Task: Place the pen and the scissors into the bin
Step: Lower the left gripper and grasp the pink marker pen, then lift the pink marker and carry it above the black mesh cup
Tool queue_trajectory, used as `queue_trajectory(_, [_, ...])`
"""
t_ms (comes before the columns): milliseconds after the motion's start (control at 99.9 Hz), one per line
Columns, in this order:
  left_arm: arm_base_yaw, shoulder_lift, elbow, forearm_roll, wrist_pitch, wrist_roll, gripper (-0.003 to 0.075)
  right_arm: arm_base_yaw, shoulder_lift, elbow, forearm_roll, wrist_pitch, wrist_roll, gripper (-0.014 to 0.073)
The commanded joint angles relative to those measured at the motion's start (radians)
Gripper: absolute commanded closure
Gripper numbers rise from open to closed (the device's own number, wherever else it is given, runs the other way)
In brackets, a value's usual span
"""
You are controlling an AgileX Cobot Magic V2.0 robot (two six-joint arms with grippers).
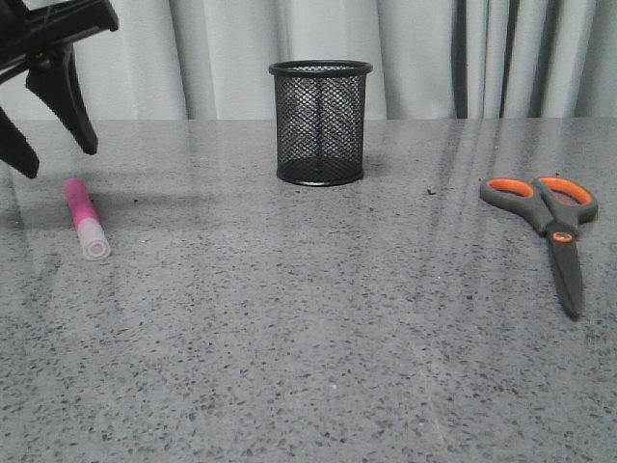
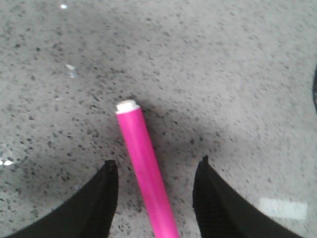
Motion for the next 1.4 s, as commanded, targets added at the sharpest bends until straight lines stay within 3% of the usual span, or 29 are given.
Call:
queue_trajectory(0, [-0.009, -0.011, -0.034, 0.005, -0.035, -0.045, 0.0406, 0.002, 0.011, -0.026, 0.001, -0.052, -0.001, 0.0225])
queue_trajectory(450, [-0.039, 0.120, -0.034, -0.038, -0.010, -0.045, 0.0414, 0.002, 0.011, -0.026, 0.001, -0.048, -0.001, 0.0225])
queue_trajectory(570, [-0.039, 0.145, -0.034, -0.038, 0.028, -0.034, 0.0524, 0.002, 0.011, -0.026, 0.001, -0.046, -0.001, 0.0225])
queue_trajectory(711, [-0.039, 0.164, -0.034, -0.033, 0.089, 0.058, 0.0733, 0.002, 0.011, -0.026, 0.001, -0.046, -0.001, 0.0225])
queue_trajectory(811, [-0.039, 0.170, -0.034, -0.032, 0.103, 0.120, 0.0739, 0.002, 0.011, -0.026, 0.001, -0.046, -0.001, 0.0225])
queue_trajectory(881, [-0.039, 0.152, -0.036, -0.054, 0.033, 0.170, 0.0739, 0.002, 0.011, -0.026, 0.001, -0.046, -0.001, 0.0225])
queue_trajectory(961, [-0.046, 0.102, -0.055, -0.148, -0.142, 0.274, 0.0739, 0.002, 0.011, -0.026, 0.001, -0.044, -0.001, 0.0225])
queue_trajectory(1191, [-0.156, -0.033, -0.160, -0.701, -0.660, 0.858, 0.0738, 0.002, 0.013, -0.026, 0.001, -0.047, -0.001, 0.0225])
queue_trajectory(1251, [-0.201, -0.026, -0.202, -0.777, -0.718, 0.949, 0.0738, 0.002, 0.020, -0.026, 0.001, -0.051, -0.001, 0.0225])
queue_trajectory(1391, [-0.274, 0.037, -0.297, -0.766, -0.768, 0.998, 0.0738, 0.002, 0.042, -0.026, 0.001, -0.052, -0.001, 0.0225])
